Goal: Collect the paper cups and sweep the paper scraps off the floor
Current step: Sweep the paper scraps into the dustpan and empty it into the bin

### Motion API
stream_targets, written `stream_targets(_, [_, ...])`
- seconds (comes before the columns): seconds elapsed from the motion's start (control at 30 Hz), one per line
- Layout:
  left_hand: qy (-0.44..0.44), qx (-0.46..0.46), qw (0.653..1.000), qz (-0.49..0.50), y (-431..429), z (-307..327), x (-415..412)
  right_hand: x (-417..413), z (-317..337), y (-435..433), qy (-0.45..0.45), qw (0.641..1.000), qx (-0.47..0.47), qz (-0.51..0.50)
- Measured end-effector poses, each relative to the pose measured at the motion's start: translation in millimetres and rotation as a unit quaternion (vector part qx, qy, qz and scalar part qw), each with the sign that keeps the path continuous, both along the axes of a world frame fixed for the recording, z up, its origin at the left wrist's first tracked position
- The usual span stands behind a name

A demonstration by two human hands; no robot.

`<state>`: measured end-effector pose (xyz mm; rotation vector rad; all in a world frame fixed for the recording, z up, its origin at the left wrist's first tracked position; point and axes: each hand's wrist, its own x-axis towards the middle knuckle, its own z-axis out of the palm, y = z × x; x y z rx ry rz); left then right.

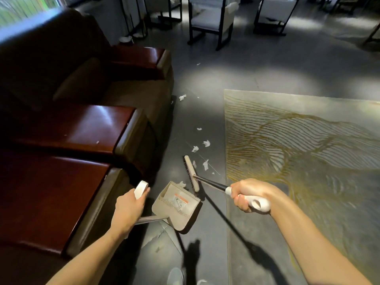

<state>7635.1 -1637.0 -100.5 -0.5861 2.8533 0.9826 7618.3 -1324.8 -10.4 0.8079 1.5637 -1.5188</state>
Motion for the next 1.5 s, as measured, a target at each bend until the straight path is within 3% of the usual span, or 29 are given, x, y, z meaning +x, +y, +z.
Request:
stream_targets(0.4, [-0.067,0.063,0.989,0.113,-41.6,-14.2,178.0,68.8,-15.7,-34.8,-0.039,0.991,0.008,0.128])
stream_targets(0.57, [-0.115,0.080,0.983,0.118,-71.3,-16.7,242.6,110.0,-32.9,-66.7,-0.059,0.981,0.021,0.184])
stream_targets(0.77, [-0.136,0.044,0.981,0.132,-78.9,-15.9,290.8,134.2,-61.0,-91.6,-0.095,0.974,0.008,0.208])
stream_targets(0.97, [-0.146,0.058,0.977,0.143,-74.7,-10.9,287.1,111.3,-88.4,-107.4,-0.110,0.970,-0.010,0.218])
stream_targets(1.27, [-0.113,0.072,0.967,0.217,-42.2,-0.9,223.6,-7.1,-99.3,-77.5,-0.007,0.947,0.074,0.314])
stream_targets(1.4, [-0.088,0.085,0.960,0.251,-21.4,3.0,197.4,-47.0,-102.3,-68.7,0.066,0.906,0.151,0.390])
stream_targets(1.5, [-0.075,0.087,0.955,0.273,-11.9,6.2,182.6,-52.8,-105.4,-61.6,0.108,0.849,0.211,0.472])
